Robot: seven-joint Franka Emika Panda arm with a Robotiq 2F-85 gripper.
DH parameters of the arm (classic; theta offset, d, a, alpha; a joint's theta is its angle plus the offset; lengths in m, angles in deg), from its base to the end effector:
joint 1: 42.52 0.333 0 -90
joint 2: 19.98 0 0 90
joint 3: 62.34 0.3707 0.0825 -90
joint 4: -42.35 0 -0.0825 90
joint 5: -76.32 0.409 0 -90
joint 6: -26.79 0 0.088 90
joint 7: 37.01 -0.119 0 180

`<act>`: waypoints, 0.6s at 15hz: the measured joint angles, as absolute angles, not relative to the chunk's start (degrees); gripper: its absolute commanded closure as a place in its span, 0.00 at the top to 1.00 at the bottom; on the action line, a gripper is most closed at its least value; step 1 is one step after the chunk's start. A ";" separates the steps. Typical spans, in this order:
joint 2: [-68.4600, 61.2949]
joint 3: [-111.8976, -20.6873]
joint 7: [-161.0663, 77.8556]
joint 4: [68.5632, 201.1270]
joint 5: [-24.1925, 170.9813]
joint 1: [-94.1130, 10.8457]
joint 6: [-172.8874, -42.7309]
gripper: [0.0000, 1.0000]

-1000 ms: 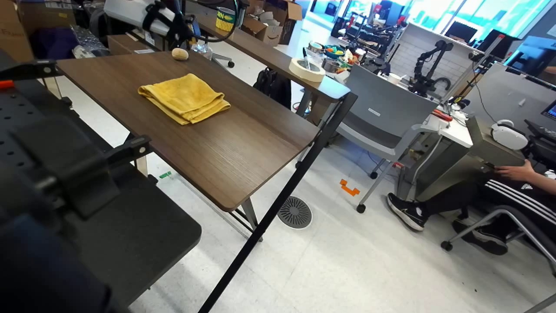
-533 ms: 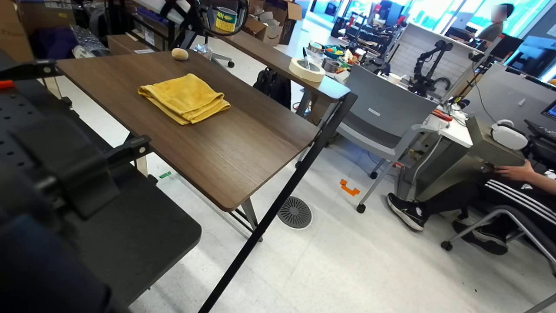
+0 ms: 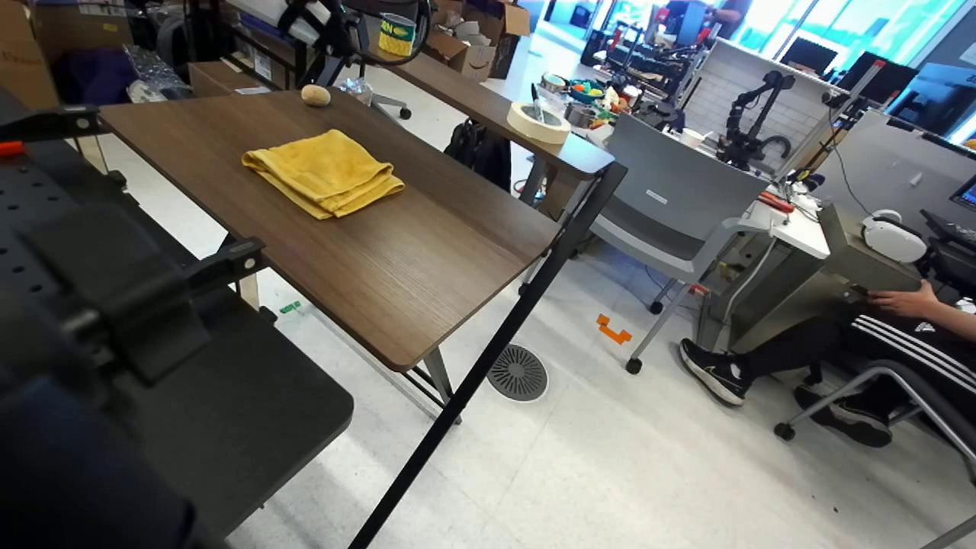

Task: Wipe the table

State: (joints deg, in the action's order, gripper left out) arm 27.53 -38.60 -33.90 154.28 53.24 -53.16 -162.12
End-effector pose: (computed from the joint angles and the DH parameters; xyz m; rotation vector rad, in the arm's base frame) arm 0.6729 0.1682 0.1566 -2.6811 -0.6667 -0.8567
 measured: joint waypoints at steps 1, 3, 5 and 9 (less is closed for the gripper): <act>28.45 -37.80 -33.13 152.36 53.54 -52.76 -159.19 1.00; 30.98 -36.92 -30.79 146.99 55.67 -50.87 -153.64 1.00; 33.95 -37.47 -28.97 140.58 58.72 -47.92 -149.11 1.00; 40.36 -38.77 -25.90 128.24 64.06 -43.33 -140.12 1.00</act>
